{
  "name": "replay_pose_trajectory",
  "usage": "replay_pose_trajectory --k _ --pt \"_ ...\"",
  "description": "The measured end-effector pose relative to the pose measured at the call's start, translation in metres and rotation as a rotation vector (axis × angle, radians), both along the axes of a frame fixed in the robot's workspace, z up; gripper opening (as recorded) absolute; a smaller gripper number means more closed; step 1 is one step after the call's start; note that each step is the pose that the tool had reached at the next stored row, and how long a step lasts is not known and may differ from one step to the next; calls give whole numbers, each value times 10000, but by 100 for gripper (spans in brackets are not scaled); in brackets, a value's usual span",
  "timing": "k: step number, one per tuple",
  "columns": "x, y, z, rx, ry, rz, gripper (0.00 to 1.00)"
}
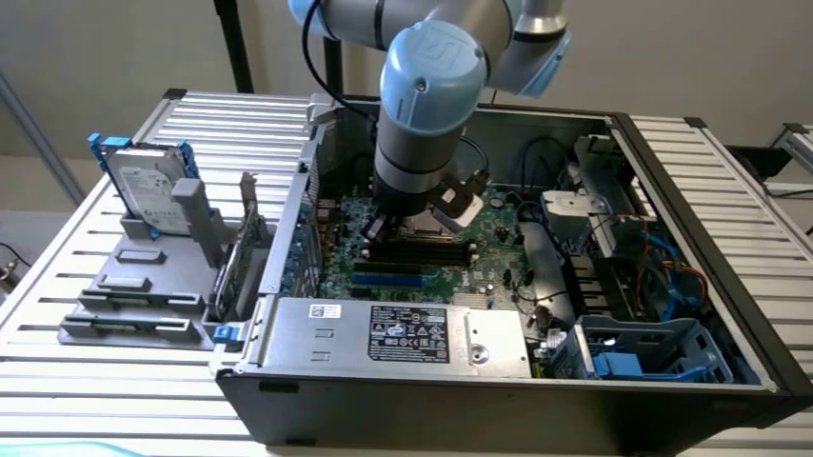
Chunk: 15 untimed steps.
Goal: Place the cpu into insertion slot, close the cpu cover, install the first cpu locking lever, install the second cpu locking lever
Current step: 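Install the second cpu locking lever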
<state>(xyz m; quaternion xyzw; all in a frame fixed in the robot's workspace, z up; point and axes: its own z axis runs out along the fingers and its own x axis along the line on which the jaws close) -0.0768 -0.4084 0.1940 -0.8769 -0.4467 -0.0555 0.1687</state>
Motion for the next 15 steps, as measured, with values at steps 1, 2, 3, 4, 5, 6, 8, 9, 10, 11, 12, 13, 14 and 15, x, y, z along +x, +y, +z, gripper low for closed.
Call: replay_pose_trajectory --k 1,2,3,4,5,6,8,9,10,11,12,13,14,15 --pt "-1 1 -4 -1 -2 0 11" --pt "-2 3 -9 -5 -4 0 11" --pt "-3 4 -12 -12 -4 1 11" --pt "-4 4 -15 -20 -3 2 11" --pt "-5 5 -18 -31 -3 2 11" --pt "-6 6 -20 -44 -3 3 11" --pt "-9 8 -24 -87 -3 4 11" --pt "-9 9 -24 -116 -4 5 11" --pt "-10 11 -24 -151 -4 6 11" --pt "-10 12 -24 -193 -4 7 11" --pt "-10 12 -24 -227 -4 9 11" --pt "-10 12 -24 -259 -3 10 11" --pt "-10 12 -21 -284 -3 9 11" --pt "-10 12 -13 -296 -3 10 11"
